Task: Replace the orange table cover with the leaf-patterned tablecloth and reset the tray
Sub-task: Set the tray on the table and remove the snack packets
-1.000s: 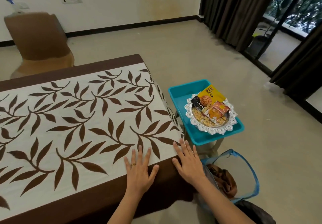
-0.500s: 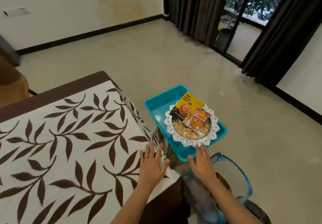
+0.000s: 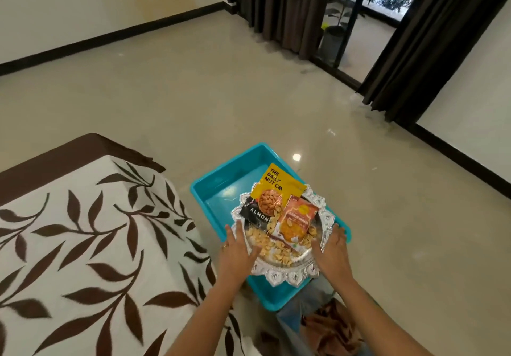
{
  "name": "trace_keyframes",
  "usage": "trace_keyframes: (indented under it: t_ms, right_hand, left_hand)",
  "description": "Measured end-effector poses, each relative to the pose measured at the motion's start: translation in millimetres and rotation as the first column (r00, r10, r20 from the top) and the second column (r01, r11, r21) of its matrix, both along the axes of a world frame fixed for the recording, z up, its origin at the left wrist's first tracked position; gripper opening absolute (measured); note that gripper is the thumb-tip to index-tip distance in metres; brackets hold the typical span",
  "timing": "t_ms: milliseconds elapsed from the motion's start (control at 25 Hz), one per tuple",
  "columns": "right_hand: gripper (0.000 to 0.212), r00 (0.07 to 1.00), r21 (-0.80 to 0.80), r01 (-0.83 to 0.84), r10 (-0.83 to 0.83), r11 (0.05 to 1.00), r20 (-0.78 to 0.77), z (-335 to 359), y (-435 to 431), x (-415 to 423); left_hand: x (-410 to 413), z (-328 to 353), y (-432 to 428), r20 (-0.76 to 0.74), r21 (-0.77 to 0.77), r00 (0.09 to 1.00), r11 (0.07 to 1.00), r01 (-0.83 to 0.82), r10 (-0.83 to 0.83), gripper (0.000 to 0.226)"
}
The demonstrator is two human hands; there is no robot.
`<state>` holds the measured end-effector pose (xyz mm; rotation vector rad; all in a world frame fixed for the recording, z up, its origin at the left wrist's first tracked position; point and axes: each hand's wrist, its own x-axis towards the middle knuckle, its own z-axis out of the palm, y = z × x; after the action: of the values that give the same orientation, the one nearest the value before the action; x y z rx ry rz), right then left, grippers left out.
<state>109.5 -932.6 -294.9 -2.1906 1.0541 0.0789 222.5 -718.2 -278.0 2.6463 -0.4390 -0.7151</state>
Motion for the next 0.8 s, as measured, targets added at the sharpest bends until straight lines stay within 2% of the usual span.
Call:
trace_keyframes:
  t_ms: [160,320,440,640,800]
  right_hand:
    - [0.086,0.998,0.062,0.058,-0.060,0.996,0.034,-29,-14,19]
    - [0.068,0.982,-0.029,0.118,-0.112,0.993,0.151,-28,-11,26]
    - [0.062,0.972,-0.196,0.105,-0.060,0.975,0.226,-10,-10,25]
    - [0.062,0.971,-0.260,0.040,0.023,0.965,0.237,51,-6,45]
    - [0.057,0.957,-0.297,-0.009,0.094,0.955,0.274,134,32,73]
  left_hand:
    - [25,-16,-20,-0.145,-0.095,0.983,0.987,-0.130,0.115,0.089]
    - [36,-19,-22,-0.161,-0.117,0.977,0.980,-0.160,0.140,0.093]
    - [33,1,-20,-0.123,-0.146,0.981,0.975,-0.167,0.150,0.094]
    - [41,71,-6,-0.003,-0.221,0.981,0.956,-0.191,0.195,0.093]
    - [42,143,40,0.114,-0.255,0.963,0.944,-0.211,0.246,0.089]
